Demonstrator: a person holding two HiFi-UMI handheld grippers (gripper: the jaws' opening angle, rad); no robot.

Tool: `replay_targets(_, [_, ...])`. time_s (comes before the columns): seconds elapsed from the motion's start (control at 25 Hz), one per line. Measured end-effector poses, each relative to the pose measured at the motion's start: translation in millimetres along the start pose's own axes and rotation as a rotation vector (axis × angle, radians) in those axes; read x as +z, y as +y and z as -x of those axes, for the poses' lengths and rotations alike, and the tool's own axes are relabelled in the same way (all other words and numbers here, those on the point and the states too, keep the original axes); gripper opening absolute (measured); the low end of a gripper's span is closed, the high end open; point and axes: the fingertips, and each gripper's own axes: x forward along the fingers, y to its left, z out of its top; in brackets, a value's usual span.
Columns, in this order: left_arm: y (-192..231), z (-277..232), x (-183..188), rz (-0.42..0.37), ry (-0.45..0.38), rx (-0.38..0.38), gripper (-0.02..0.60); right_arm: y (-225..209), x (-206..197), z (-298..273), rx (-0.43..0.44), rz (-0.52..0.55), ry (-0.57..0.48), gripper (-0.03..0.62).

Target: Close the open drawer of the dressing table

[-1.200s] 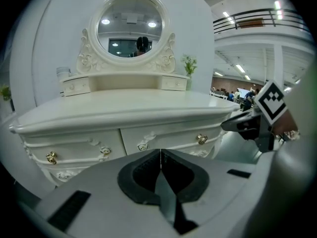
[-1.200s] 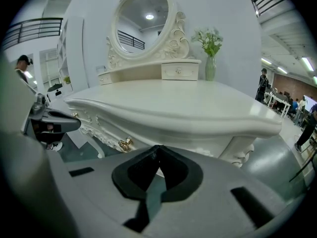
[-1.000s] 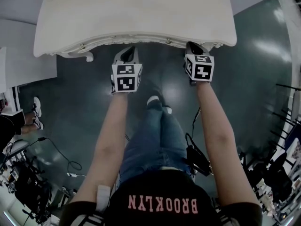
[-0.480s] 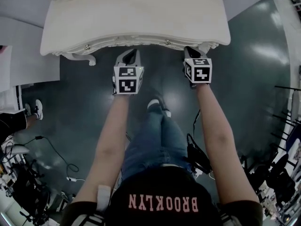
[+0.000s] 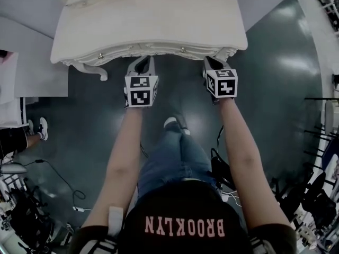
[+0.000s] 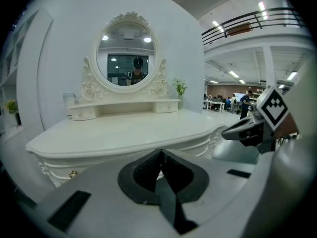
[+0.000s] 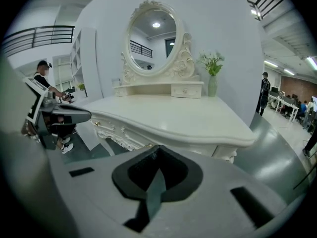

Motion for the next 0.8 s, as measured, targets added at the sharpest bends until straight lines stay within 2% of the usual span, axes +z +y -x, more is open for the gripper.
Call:
replay_targets(0.32, [-4, 37, 29, -0.015, -0.083, 0.002, 0.005, 17, 27, 46, 0.017, 0.012, -0.094, -0.006])
replay_targets(0.8, [-12, 91, 89, -0.053, -0.241, 0.015, 0.005, 44, 96, 127, 0.025, 0.114, -0.302, -0.006])
